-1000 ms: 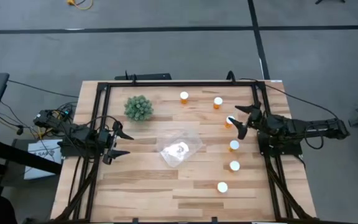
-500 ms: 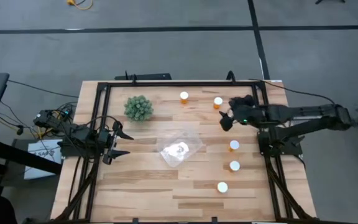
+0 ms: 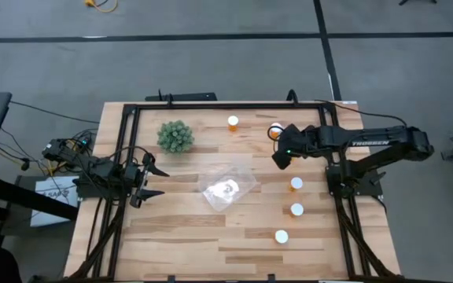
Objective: Pick and place pill bottles into a basket
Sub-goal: Put the orange medicine bottle into the transparent bin
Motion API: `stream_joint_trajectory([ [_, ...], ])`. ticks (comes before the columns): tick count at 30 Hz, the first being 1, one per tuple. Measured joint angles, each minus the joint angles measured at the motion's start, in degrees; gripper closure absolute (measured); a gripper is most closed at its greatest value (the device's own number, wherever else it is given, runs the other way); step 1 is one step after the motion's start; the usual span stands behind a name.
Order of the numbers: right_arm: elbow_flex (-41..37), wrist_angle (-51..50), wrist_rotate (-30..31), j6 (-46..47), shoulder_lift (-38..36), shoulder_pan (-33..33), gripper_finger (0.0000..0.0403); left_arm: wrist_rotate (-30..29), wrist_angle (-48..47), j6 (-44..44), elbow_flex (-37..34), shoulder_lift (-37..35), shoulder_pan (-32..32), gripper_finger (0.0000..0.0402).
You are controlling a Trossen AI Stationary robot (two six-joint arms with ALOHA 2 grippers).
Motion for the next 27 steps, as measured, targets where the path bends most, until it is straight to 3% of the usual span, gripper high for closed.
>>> stream_joint_trajectory([
  [16, -12.82, 7.24, -2.08, 6.18, -0.44, -1.75, 0.0091, 0.0, 0.0, 0.01, -0.01, 0.01, -0.01, 0.0125],
  [27, -18.08, 14.01, -1.91, 3.84, -0.44, -5.35, 0.0091, 0.0, 0.0, 0.01, 0.0, 0.01, -0.02, 0.0125],
])
